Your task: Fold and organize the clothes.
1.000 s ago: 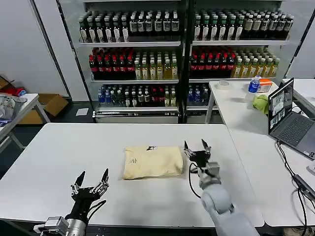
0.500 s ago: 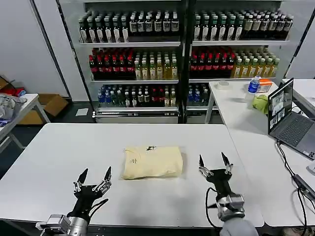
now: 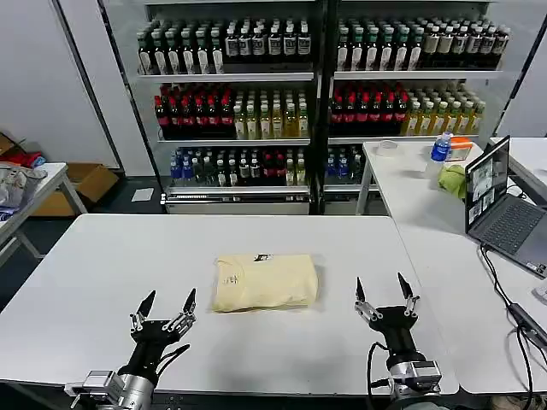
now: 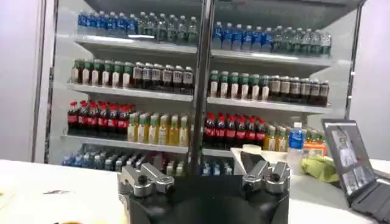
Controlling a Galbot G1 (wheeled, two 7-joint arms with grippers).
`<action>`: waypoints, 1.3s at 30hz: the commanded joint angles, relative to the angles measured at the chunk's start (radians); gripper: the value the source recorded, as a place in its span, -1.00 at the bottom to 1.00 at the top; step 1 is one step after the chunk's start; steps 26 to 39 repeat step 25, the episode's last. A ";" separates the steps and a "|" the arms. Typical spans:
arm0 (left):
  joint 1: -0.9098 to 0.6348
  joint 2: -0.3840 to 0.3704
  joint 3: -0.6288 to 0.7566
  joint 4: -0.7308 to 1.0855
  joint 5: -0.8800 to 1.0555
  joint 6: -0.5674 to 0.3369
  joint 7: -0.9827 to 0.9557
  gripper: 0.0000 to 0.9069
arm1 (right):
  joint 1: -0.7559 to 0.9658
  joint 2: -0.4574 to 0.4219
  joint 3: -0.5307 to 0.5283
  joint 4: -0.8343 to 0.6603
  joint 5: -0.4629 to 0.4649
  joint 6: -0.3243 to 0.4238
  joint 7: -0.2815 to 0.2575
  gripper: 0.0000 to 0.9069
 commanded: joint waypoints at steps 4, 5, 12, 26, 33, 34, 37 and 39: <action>-0.001 0.002 0.004 0.008 0.012 -0.007 0.004 1.00 | -0.043 0.010 0.015 0.038 -0.085 0.039 0.034 1.00; -0.001 0.002 0.004 0.008 0.013 -0.008 0.004 1.00 | -0.044 0.011 0.015 0.040 -0.088 0.039 0.036 1.00; -0.004 0.002 0.011 0.009 0.024 -0.014 0.010 1.00 | -0.056 0.010 0.026 0.050 -0.090 0.035 0.043 1.00; -0.005 0.003 0.011 0.006 0.027 -0.017 0.013 1.00 | -0.068 0.011 0.027 0.061 -0.085 0.047 0.059 1.00; -0.005 0.003 0.011 0.006 0.027 -0.017 0.013 1.00 | -0.068 0.011 0.027 0.061 -0.085 0.047 0.059 1.00; -0.005 0.003 0.011 0.006 0.027 -0.017 0.013 1.00 | -0.068 0.011 0.027 0.061 -0.085 0.047 0.059 1.00; -0.005 0.003 0.011 0.006 0.027 -0.017 0.013 1.00 | -0.068 0.011 0.027 0.061 -0.085 0.047 0.059 1.00; -0.005 0.003 0.011 0.006 0.027 -0.017 0.013 1.00 | -0.068 0.011 0.027 0.061 -0.085 0.047 0.059 1.00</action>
